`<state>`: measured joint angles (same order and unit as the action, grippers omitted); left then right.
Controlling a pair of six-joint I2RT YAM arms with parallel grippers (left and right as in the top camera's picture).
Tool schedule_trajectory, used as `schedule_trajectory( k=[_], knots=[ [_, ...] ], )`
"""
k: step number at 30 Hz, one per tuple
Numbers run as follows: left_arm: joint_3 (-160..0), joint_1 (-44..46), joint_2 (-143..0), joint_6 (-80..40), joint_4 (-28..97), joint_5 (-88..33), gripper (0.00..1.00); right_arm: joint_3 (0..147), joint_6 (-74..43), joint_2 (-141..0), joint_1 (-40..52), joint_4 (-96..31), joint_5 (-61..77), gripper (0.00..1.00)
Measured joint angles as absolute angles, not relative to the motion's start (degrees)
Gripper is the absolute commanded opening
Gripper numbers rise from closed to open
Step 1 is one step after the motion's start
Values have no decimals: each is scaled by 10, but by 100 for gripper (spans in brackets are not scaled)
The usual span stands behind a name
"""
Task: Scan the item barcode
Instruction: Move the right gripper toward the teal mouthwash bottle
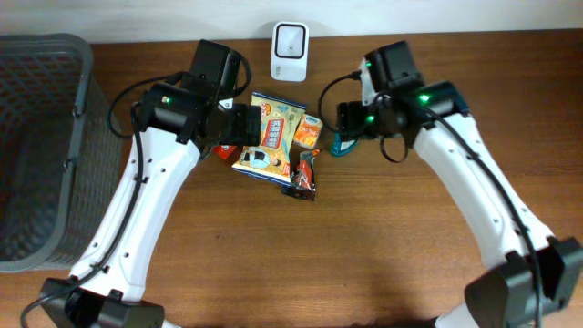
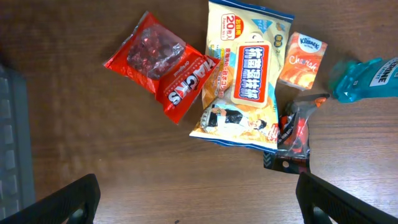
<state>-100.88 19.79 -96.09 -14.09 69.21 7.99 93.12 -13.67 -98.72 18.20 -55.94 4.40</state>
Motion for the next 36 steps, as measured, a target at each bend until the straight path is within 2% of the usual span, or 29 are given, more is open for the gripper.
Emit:
schedule_trajectory(
  k=[5,18,21,23,27,33,36],
  knots=[
    [-1009,198,-961,-141,692,80,99,934,-146,-997,182,-491,12,76],
    [-1009,198,-961,-141,692,80,99,936,-209,-1043,182,-458,-13,75],
    [-1009,198,-961,-141,692,80,99,936,-210,-1056,182,-458,-13,70],
    [-1009,198,-961,-141,692,80,99,936,-212,-1062,182,-458,-13,61],
    [-1009,198,-961,-141,692,80,99,936,-211,-1068,182,-460,-15,53],
    [-1009,198,-961,-141,692,80,99,936,-212,-1068,182,-481,-31,52],
    [-1009,198,-961,-141,692,80,99,936,-213,-1068,182,-486,-35,46]
  ],
)
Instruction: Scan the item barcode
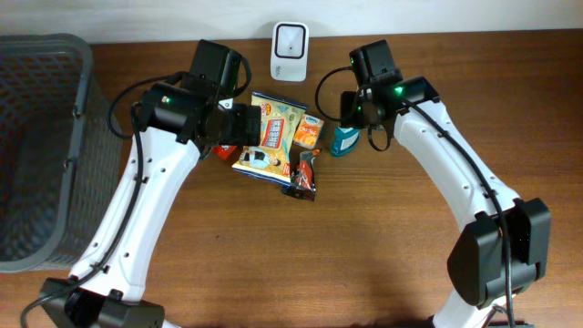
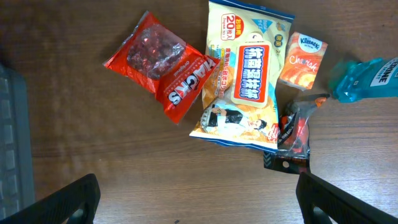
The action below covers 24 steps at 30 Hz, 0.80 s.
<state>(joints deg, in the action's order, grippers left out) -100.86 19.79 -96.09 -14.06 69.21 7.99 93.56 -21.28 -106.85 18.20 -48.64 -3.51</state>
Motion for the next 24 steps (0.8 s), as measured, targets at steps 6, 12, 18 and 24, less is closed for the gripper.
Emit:
schedule_trajectory(
  k=[6,12,18,24],
  knots=[
    [-1009,198,-961,-141,692,80,99,936,-212,-1068,182,-484,-37,46],
    [-1009,198,-961,-141,692,80,99,936,-211,-1068,182,-483,-37,32],
    [-1009,198,-961,-141,692,80,99,939,-210,-1068,182,-500,-41,31],
    [-1009,198,-961,-141,692,80,99,946,-210,-1068,182,-541,-45,32]
  ],
)
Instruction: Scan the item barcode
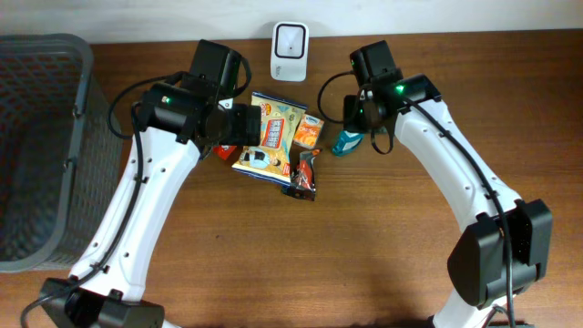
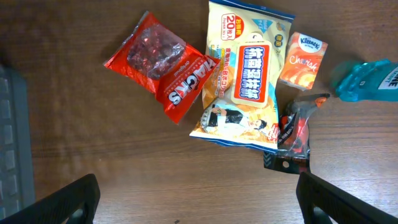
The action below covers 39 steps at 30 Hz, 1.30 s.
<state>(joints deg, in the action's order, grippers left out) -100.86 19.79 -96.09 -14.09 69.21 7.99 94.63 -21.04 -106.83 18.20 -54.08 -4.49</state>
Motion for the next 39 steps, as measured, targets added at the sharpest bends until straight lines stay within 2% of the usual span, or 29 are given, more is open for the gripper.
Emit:
schedule_trajectory(
  k=[12,20,36,39],
  knots=[
    [-1009,198,-961,-141,692,80,99,940,-210,-1066,182,-692,-36,32],
    [-1009,198,-961,-141,692,80,99,848,-210,-1069,182,-660,-37,32],
    [-1009,198,-961,-141,692,80,99,761,-210,-1071,182,-598,-52,33],
    [-1009,198,-961,-141,692,80,99,740,-210,-1071,182,-580,-54,37]
  ],
)
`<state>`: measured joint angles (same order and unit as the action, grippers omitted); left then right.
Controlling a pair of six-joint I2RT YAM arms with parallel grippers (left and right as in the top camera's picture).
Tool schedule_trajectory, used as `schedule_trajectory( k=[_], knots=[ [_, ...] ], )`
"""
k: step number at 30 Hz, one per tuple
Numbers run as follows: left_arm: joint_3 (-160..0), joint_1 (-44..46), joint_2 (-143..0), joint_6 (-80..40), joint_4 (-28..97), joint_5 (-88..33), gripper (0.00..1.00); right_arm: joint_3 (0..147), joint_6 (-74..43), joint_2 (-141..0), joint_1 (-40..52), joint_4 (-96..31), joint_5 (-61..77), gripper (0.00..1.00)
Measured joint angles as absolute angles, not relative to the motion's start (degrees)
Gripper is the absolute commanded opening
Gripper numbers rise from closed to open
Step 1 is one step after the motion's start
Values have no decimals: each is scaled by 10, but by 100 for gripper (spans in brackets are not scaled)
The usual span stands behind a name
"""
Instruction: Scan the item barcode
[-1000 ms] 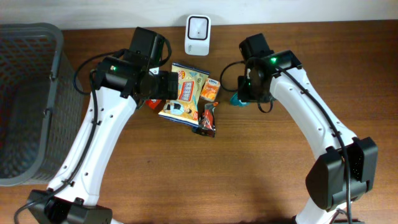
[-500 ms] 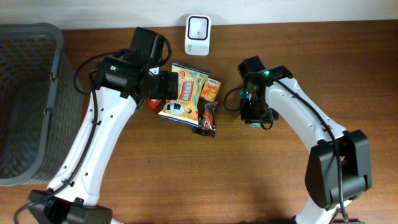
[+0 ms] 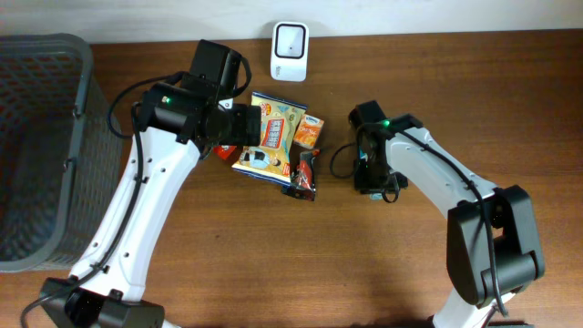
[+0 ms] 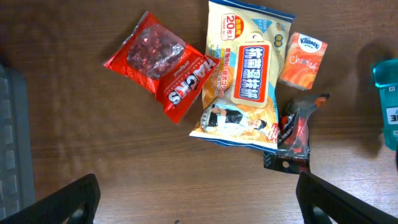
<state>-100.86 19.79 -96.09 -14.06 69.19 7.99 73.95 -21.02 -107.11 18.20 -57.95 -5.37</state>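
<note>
The white barcode scanner [image 3: 290, 38] stands at the table's far edge. A teal packet [image 4: 388, 106] with a white label facing up shows at the right edge of the left wrist view. In the overhead view it is hidden under my right gripper [image 3: 369, 176], which seems shut on it, right of the pile of items. My left gripper [image 4: 198, 205] hangs open high above the pile, with nothing between its fingers [image 4: 65, 199].
The pile holds a red candy bag [image 4: 165, 68], a yellow wipes pack [image 4: 249, 68] on a snack bag [image 4: 233, 124], an orange tissue pack [image 4: 303, 60] and a dark red-black packet [image 4: 295, 134]. A grey basket [image 3: 36, 137] fills the left side.
My right gripper has moved from beside the orange tissue pack towards the near side and right. The teal packet went with it and now shows its white label. The left arm is still.
At first my right gripper was at the teal packet lying right of the tissue pack. It stayed there through the two later moments, the packet shifting slightly. Now the packet sits further right and nearer, under the gripper. The left gripper stayed open throughout.
</note>
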Motion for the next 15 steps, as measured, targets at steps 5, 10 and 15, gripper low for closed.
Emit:
schedule_trajectory(
  k=[5,10,15],
  knots=[
    [-1009,198,-961,-141,692,80,99,728,-210,-1071,173,-576,-57,43],
    [-1009,198,-961,-141,692,80,99,729,-209,-1071,150,-583,-58,56],
    [-1009,198,-961,-141,692,80,99,778,-204,-1071,147,-644,-60,82]
  ],
)
